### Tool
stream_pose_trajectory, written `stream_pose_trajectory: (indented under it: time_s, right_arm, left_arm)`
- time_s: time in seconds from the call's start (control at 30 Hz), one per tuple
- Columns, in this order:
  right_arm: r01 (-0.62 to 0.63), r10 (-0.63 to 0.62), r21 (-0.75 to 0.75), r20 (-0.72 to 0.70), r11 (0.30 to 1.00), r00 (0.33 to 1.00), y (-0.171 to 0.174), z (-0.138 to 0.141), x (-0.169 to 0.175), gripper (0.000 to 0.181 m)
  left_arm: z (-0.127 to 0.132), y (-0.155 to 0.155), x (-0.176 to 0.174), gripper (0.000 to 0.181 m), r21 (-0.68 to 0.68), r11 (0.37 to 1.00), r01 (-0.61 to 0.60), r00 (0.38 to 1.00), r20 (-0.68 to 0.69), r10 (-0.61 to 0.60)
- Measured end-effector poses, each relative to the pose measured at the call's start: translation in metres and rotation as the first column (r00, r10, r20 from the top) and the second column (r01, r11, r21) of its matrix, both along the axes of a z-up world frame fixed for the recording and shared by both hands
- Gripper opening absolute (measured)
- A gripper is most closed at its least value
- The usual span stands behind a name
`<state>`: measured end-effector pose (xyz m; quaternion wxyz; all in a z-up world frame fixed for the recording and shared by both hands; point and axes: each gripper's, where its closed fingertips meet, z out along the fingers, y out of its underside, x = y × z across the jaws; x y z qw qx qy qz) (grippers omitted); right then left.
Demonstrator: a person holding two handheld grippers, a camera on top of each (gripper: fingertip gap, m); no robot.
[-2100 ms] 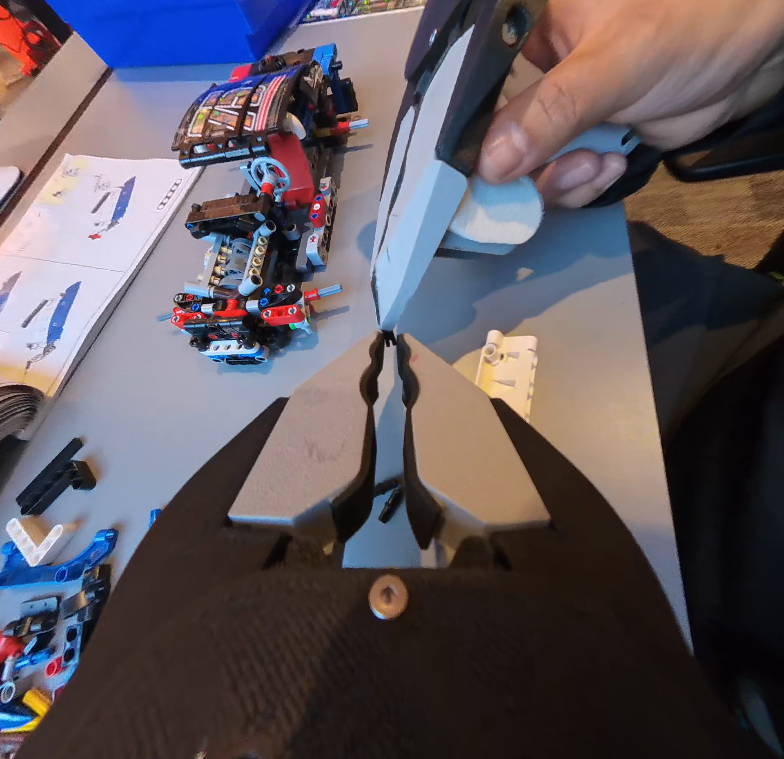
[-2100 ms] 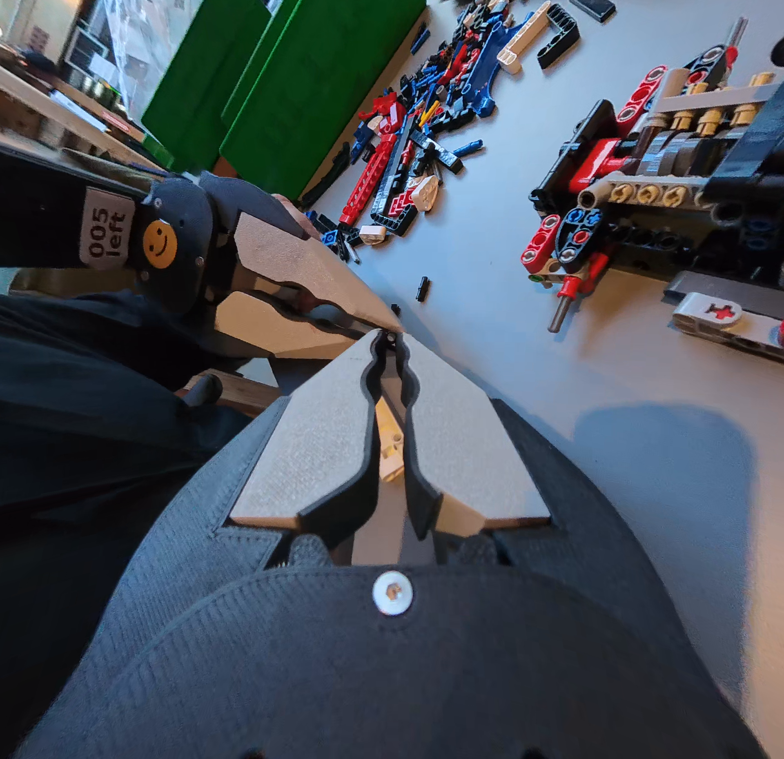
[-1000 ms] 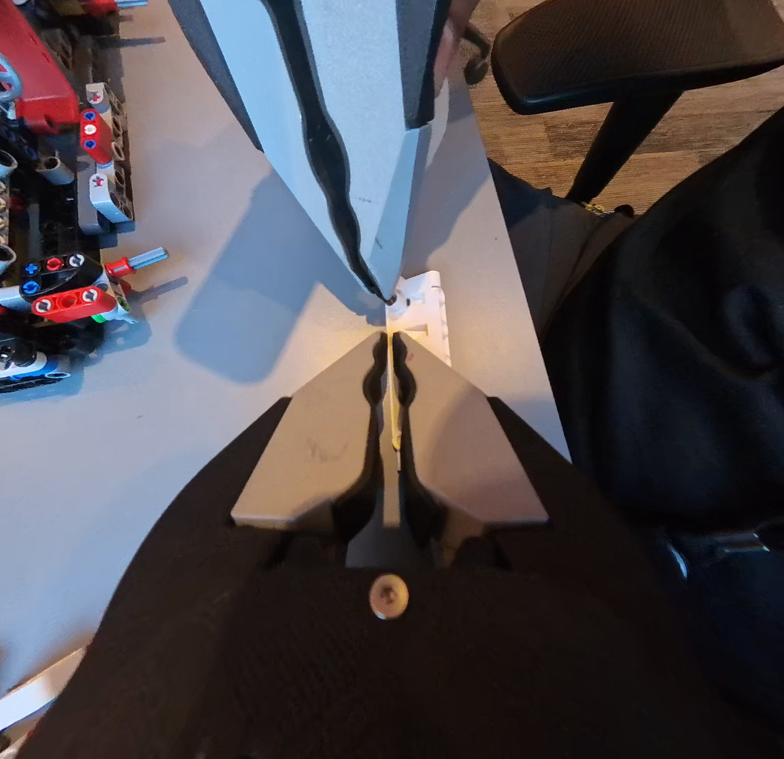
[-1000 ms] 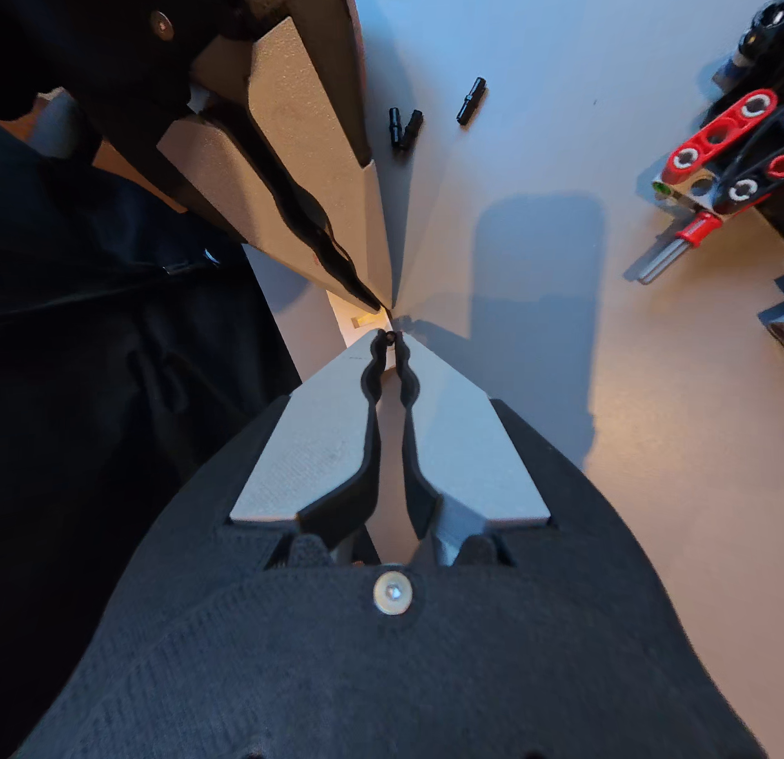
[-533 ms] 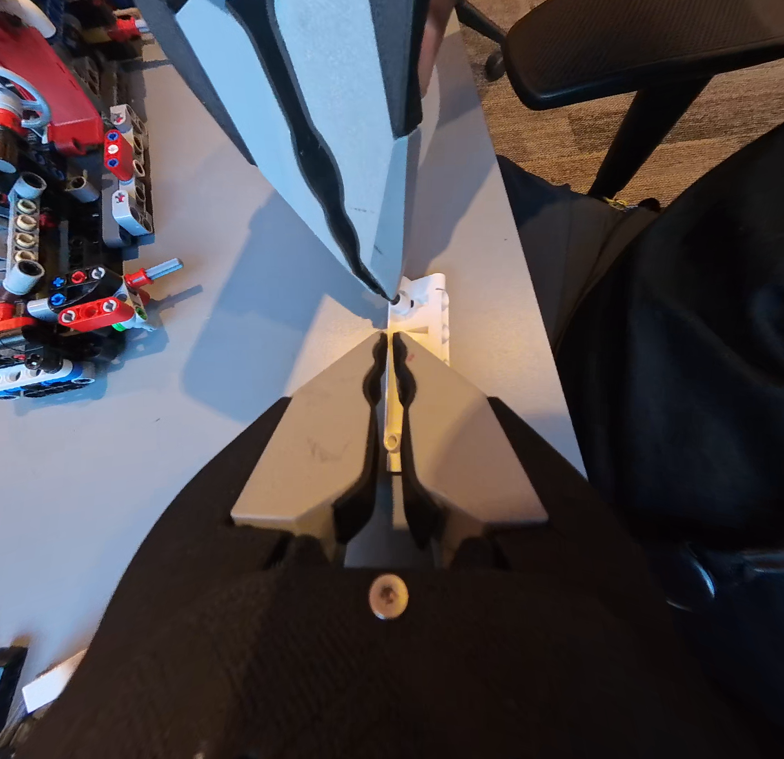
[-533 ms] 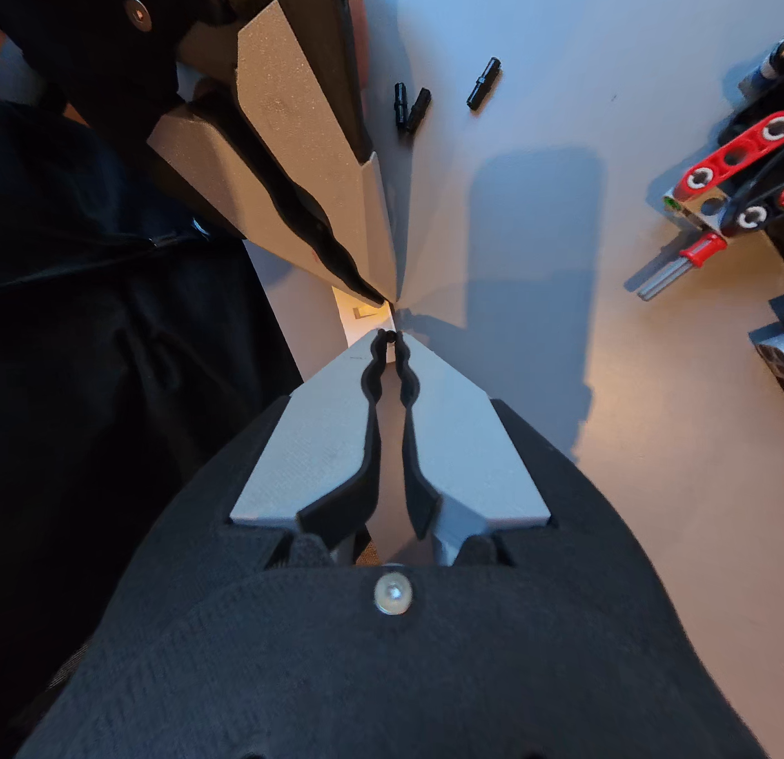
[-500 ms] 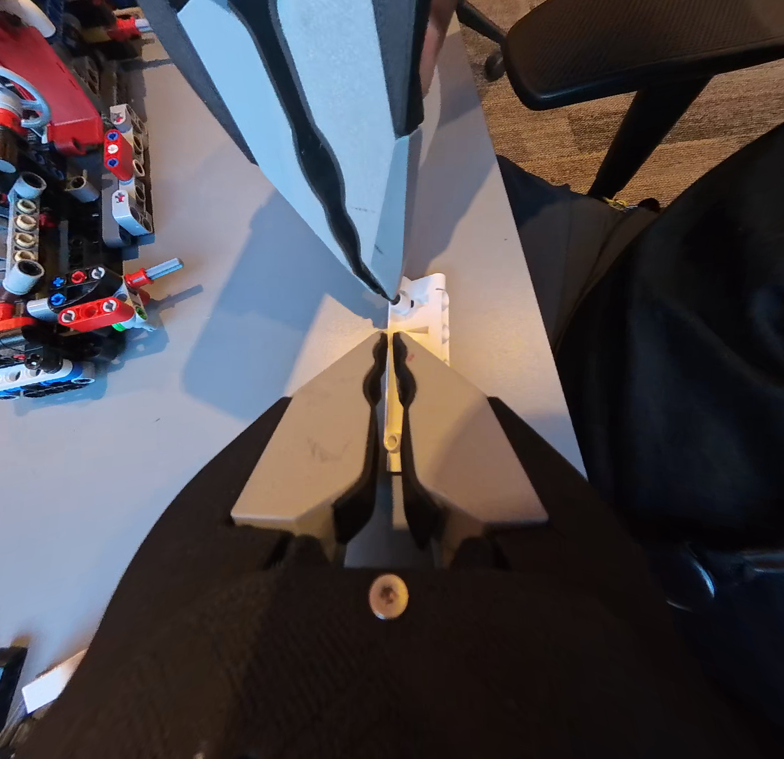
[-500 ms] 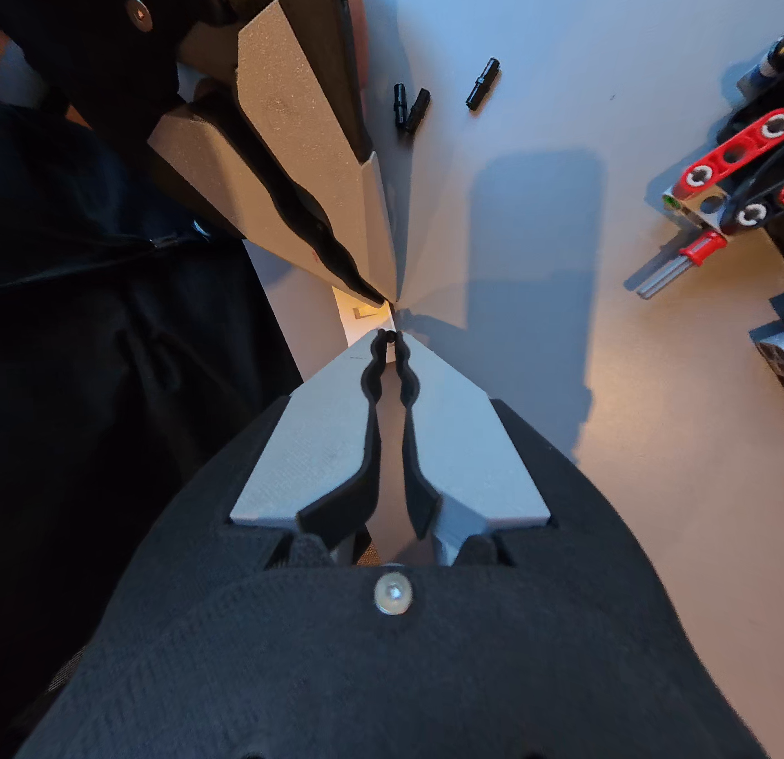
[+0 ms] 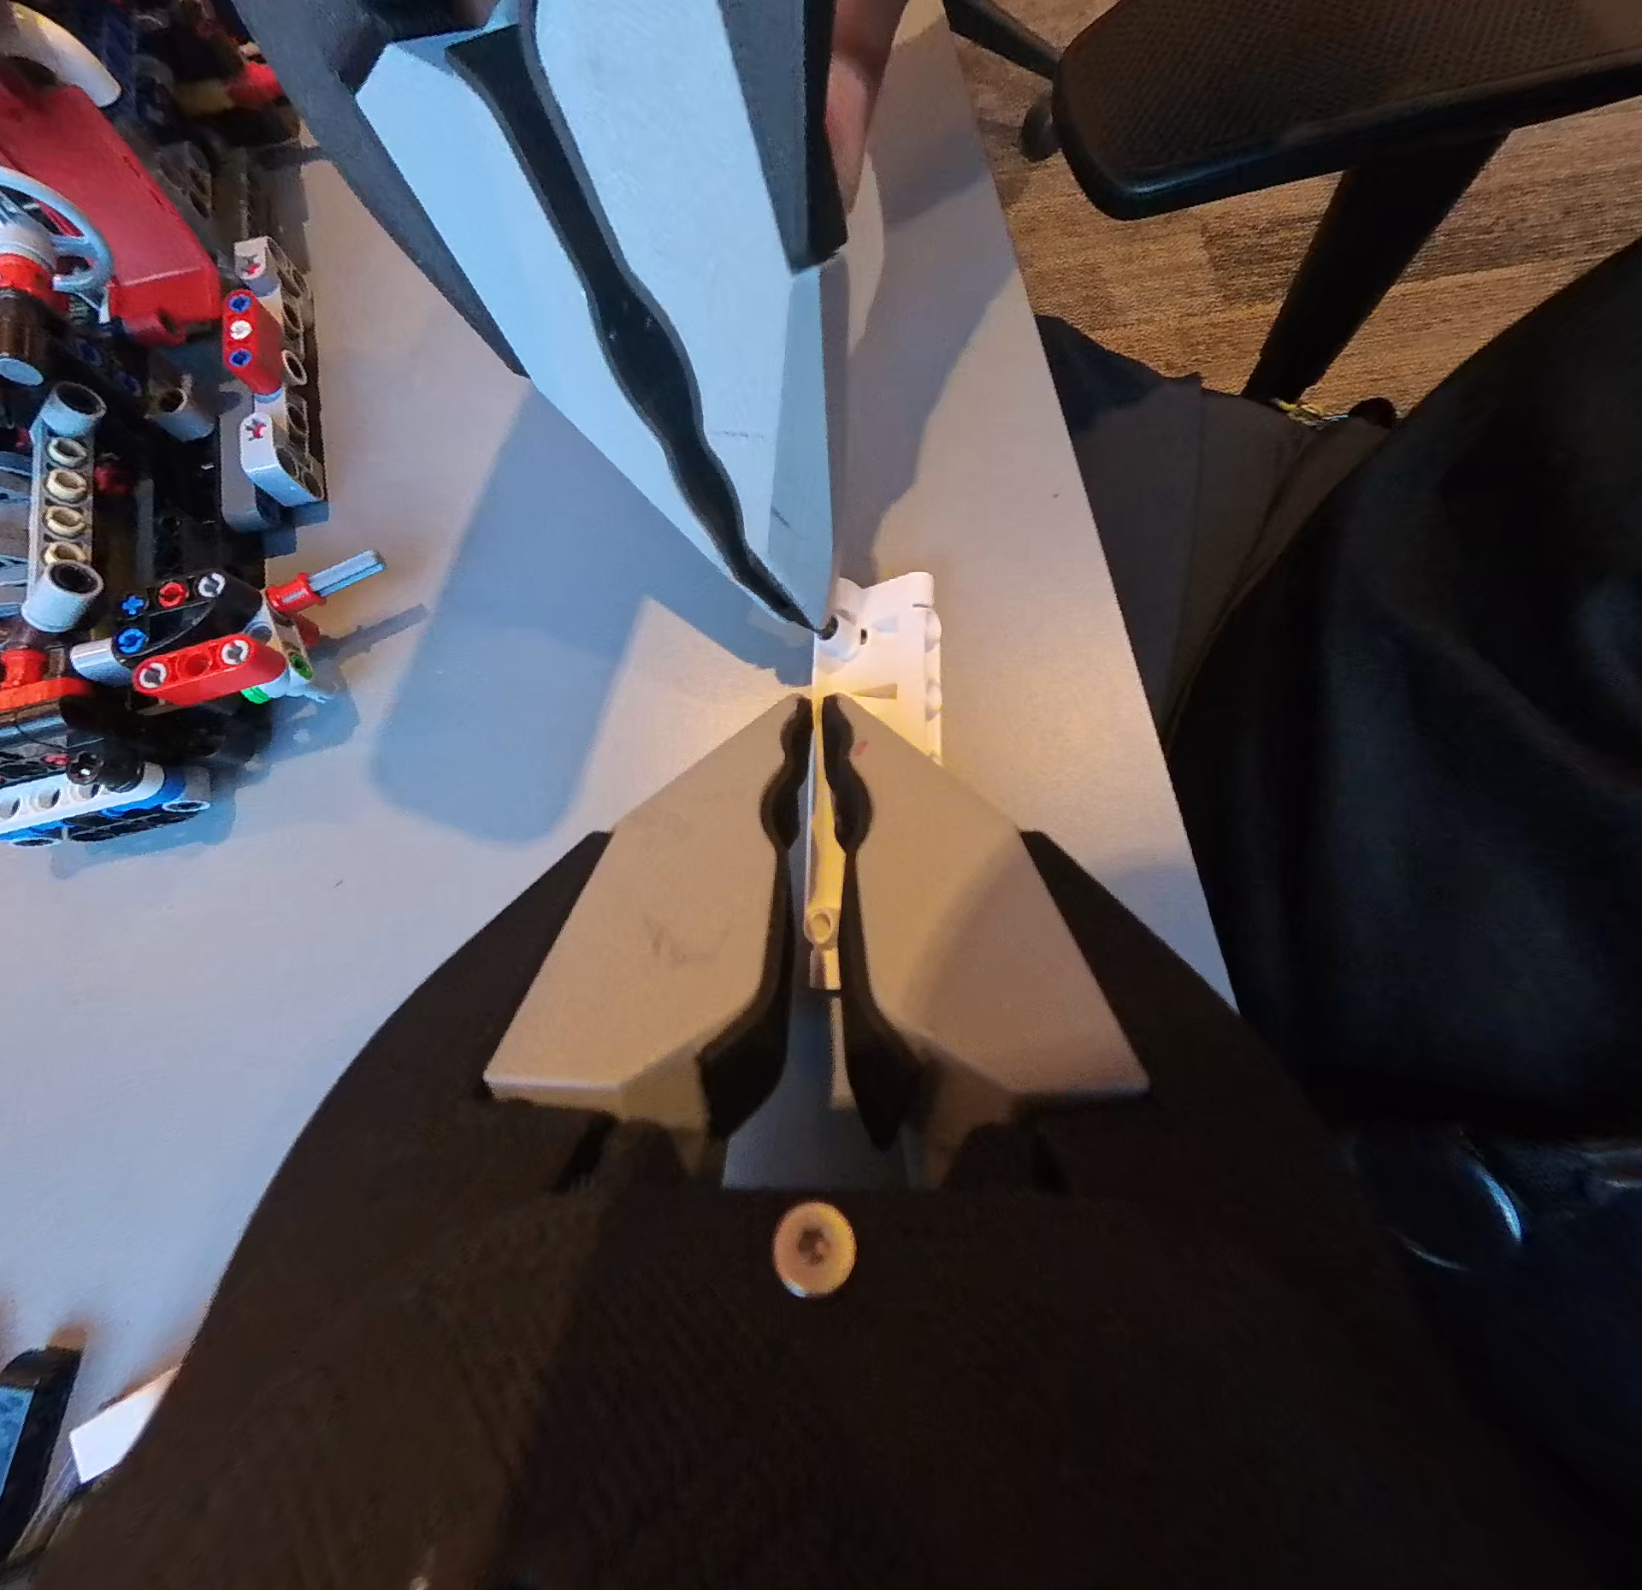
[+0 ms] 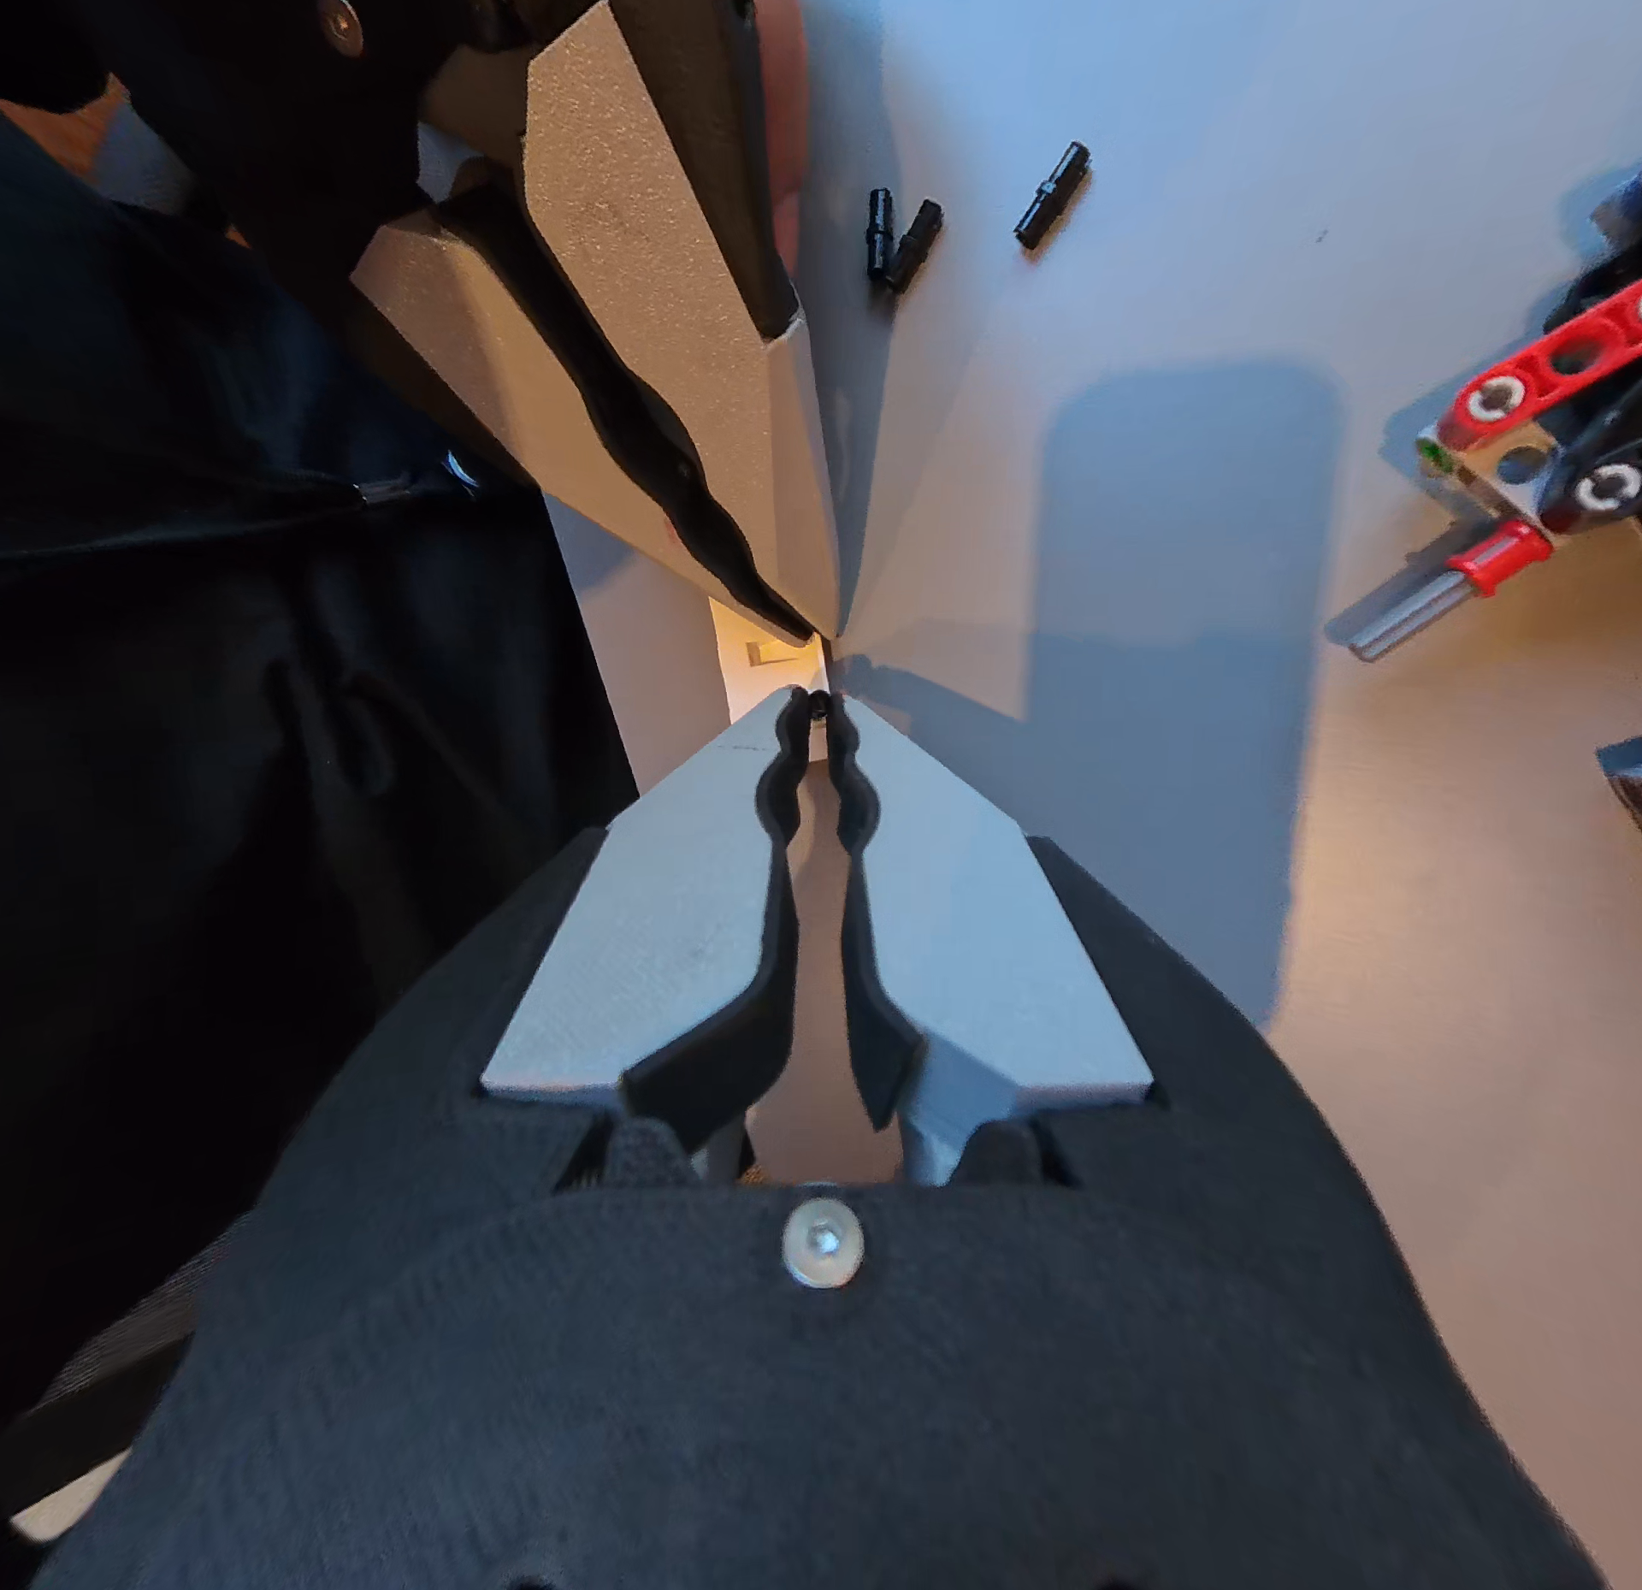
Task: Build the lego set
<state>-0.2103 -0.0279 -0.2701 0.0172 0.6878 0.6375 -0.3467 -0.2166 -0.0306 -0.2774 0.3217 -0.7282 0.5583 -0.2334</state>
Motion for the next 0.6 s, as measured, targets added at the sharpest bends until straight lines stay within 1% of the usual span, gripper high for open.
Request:
stream_pose_trajectory:
  time_s: [0.2, 0.33, 0.47, 0.6]
  right_arm:
    - [-0.069, 0.075, 0.067, -0.09, 0.995, 0.993, -0.0006, -0.0003, 0.0021, 0.001]
    - [-0.13, 0.136, 0.121, -0.044, 0.984, 0.99, -0.0011, -0.0007, 0.0013, 0.001]
    - [-0.146, 0.145, 0.06, 0.02, 0.988, 0.989, -0.002, -0.0037, 0.0007, 0.002]
    - [-0.08, 0.08, -0.019, 0.04, 0.997, 0.996, -0.0044, -0.0052, 0.0017, 0.002]
  left_arm:
    - [0.0001, 0.0, 0.0003, 0.0, 0.007, 1.0, 0.003, 1.0, -0.002, -0.003]
    - [-0.0001, 0.0001, 0.0004, 0.0, 0.001, 1.0, 0.004, 1.0, 0.001, -0.004]
    - [0.0, 0.0002, 0.0004, 0.0, 0.007, 1.0, 0.004, 1.0, -0.001, -0.004]
    - [0.0, -0.0006, 0.0006, 0.0, 0.006, 1.0, 0.008, 1.0, -0.001, -0.008]
